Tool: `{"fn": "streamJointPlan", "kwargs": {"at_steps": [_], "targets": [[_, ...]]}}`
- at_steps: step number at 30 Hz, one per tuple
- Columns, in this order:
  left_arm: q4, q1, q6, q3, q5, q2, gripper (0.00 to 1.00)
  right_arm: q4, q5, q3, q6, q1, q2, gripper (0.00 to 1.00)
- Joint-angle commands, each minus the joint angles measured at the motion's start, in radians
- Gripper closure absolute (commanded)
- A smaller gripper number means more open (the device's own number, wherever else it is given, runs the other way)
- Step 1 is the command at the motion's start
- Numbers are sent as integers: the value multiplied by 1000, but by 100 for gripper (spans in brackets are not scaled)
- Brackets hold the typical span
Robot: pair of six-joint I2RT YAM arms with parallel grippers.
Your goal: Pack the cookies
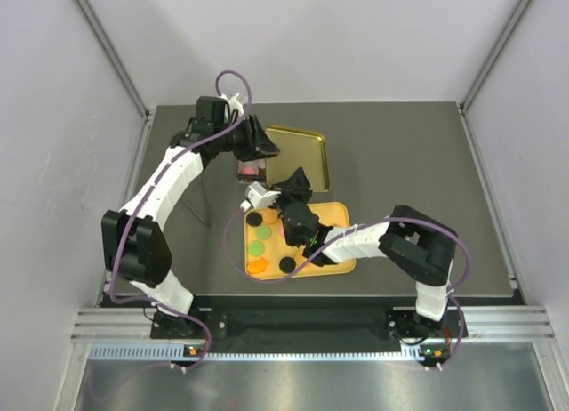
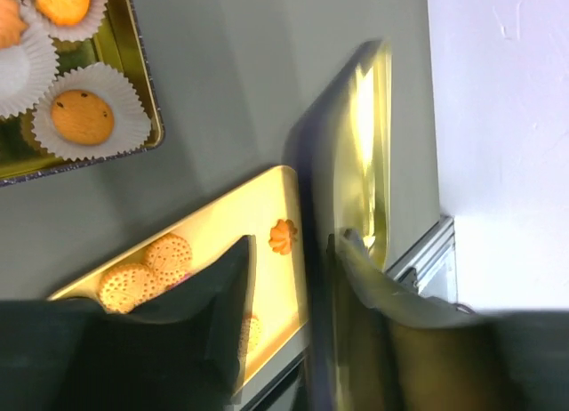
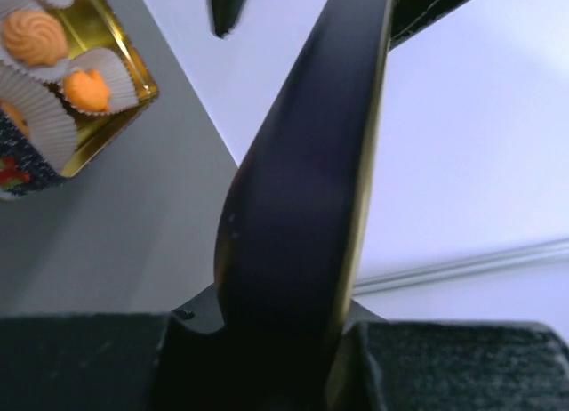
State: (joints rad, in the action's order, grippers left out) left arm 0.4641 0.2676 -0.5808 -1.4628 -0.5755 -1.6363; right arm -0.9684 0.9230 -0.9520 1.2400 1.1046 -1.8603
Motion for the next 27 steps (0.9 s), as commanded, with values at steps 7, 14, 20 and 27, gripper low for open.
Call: {"fn": "streamJointPlan", "kwargs": {"at_steps": [7,14,20,27], "targets": [[-91,-11,-13,-56,81,67,30,-58,91,-54,-37,11,76,100],[-59,-82,-1,-197,239,38,27,485,33,-109,-402,20,220,100],[-70,-162,-21,-225,364,7,32,1050,-240,-338,-790,-29,294,100],[-77,-191,-11,-156,482,-54,44,1355,-849,-590,-1158,-288,299,100]]}}
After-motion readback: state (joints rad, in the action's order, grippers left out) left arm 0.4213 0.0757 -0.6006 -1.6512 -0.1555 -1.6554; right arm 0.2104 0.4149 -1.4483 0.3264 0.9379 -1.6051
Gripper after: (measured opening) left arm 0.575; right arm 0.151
